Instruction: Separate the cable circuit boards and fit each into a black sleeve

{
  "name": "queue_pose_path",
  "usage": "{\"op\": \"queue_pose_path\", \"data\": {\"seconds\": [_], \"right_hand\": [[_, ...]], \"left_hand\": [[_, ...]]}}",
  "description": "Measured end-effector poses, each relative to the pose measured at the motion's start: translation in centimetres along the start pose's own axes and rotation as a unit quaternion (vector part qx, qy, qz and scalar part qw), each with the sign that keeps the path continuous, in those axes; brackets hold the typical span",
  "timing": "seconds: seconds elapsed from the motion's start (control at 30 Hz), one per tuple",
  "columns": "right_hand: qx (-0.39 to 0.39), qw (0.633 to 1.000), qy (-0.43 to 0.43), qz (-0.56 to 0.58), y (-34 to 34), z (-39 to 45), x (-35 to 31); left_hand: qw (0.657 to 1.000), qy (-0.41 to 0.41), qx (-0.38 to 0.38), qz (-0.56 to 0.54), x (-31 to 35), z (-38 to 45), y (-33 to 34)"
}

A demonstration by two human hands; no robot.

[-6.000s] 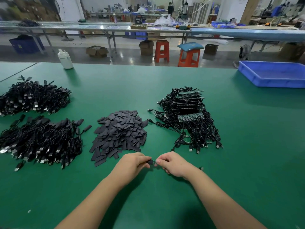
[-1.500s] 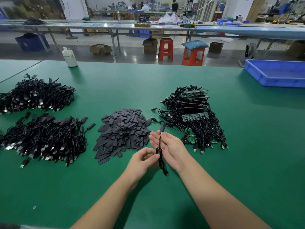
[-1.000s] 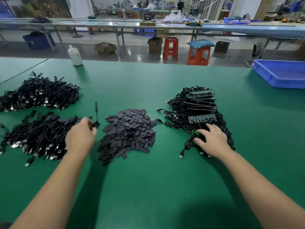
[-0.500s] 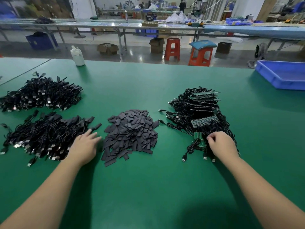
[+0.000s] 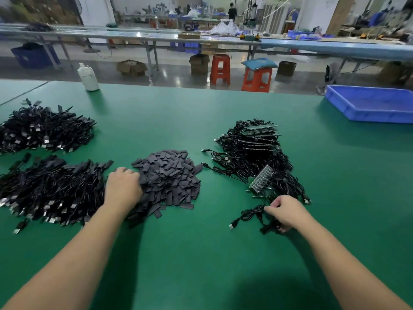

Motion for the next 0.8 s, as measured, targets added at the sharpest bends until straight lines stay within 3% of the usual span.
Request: {"op": "queue_pose_path", "data": {"seconds": [0.07,0.1,0.17,0.27,0.43,0.57,0.67,0.73,0.8], "right_hand": [[-0.004,1.000,-0.015,0.001,0.7,-0.5,-0.4],[-0.001,1.000,-0.023,0.012,1.0,-0.9,-0.6],[-0.018,0.997,-0.034,0.072,1.9,-1.7,-1.2],[-0.047,0.987,-0.056,0.144,3.4,-2.9,-2.3],[-0.053,0.979,-0.130,0.148,4.6,-5.2,-3.4],[-0.048,0.979,-0.161,0.118,4.3,-5.7,-3.4],[-0.013,0.981,-0.174,0.078,3.3,-5.7,-3.2],[0.055,0.981,-0.172,0.074,1.7,-5.6,-2.8],[0.161,0.968,-0.175,0.078,-0.9,-5.5,-2.4]], "left_hand": [[0.978,0.020,0.070,-0.194,6.2,-0.5,-2.5],[0.945,0.022,0.042,-0.324,9.8,-1.1,-2.6],[0.861,0.037,-0.090,-0.498,17.7,-2.8,-1.4],[0.759,0.004,-0.188,-0.624,25.5,-4.2,-0.1],[0.630,-0.106,-0.169,-0.751,28.9,-3.8,-0.2],[0.615,-0.180,-0.147,-0.754,28.4,-3.4,0.0],[0.620,-0.190,-0.128,-0.750,27.9,-3.1,-0.7],[0.660,-0.167,-0.110,-0.724,27.3,-2.5,-1.5],[0.740,-0.099,-0.079,-0.661,26.5,-1.7,-3.0]]}}
Point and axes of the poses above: each hand's wrist, its own z-axis towards the middle knuckle, its own y-axis out of the palm, x = y × z, the point moved 7 cm from there along z, towards the middle knuckle, and after that the axes turned 7 degrees about y, right-handed, at the moved point
